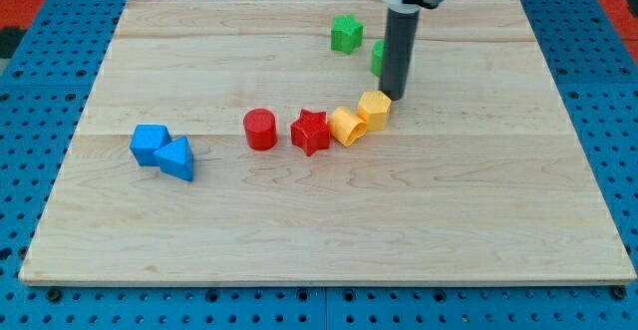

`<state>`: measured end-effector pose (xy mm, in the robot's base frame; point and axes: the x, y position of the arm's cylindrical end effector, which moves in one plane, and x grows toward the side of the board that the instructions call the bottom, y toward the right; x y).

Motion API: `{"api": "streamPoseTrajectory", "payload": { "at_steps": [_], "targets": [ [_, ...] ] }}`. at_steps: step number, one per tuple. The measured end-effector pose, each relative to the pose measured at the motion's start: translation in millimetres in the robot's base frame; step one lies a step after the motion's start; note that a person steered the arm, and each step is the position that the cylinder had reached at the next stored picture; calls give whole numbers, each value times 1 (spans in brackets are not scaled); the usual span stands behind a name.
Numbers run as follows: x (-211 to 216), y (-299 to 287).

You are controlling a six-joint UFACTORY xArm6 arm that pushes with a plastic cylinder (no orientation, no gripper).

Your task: Push the yellow hexagon right to the yellow heart

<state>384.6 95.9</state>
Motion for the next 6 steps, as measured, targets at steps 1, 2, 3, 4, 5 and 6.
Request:
{"api": "streamPoseTrajectory", "payload": {
  "at_steps": [1, 2, 3, 4, 5, 6],
  "targets": [
    [-16, -31],
    [-17, -53],
    [-8, -72],
    [14, -45],
    [24, -9],
    [33, 12]
  ]
}}
